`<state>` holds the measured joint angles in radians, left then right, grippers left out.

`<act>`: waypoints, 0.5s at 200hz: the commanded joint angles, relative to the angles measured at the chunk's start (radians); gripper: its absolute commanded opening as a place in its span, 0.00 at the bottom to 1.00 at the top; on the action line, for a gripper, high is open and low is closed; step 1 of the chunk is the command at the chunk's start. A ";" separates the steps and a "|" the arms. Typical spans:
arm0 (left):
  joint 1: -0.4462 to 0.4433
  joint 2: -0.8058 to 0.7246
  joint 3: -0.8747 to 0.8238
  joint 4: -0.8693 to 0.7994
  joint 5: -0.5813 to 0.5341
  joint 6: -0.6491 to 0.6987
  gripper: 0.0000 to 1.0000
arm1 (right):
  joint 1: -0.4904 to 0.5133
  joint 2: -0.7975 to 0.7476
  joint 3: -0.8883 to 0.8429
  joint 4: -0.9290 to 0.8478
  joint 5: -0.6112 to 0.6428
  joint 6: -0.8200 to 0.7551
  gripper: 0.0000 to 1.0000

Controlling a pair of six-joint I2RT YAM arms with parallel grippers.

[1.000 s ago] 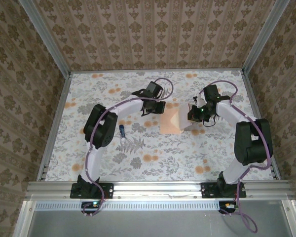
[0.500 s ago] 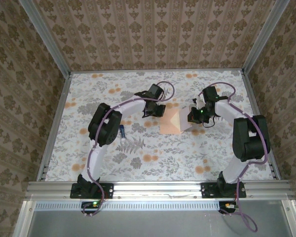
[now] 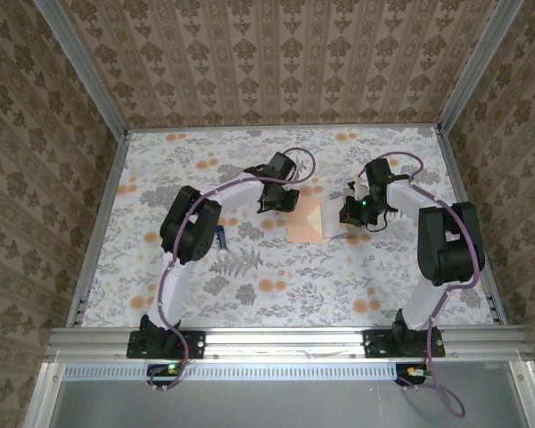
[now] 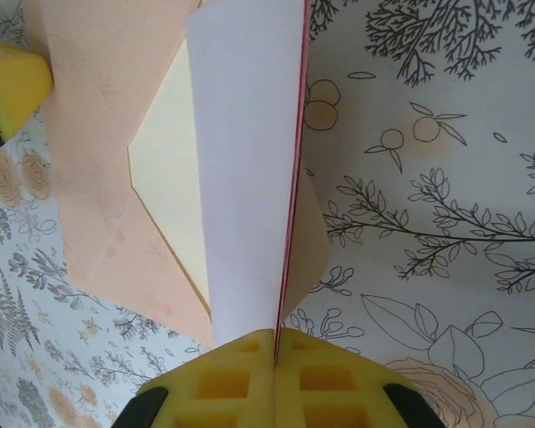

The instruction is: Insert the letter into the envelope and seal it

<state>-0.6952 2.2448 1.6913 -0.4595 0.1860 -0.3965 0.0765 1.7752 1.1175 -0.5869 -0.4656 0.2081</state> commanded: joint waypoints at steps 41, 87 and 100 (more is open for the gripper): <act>-0.012 0.023 -0.047 -0.010 0.004 -0.059 0.00 | -0.003 0.018 0.022 -0.007 0.054 0.031 0.00; -0.017 0.013 -0.064 -0.001 0.012 -0.087 0.00 | -0.002 0.023 0.023 0.006 0.056 0.074 0.00; -0.020 0.012 -0.068 0.002 0.013 -0.097 0.00 | 0.001 0.025 0.025 0.011 0.053 0.085 0.00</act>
<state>-0.6960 2.2410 1.6653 -0.4114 0.1913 -0.4591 0.0765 1.7836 1.1175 -0.5831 -0.4282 0.2554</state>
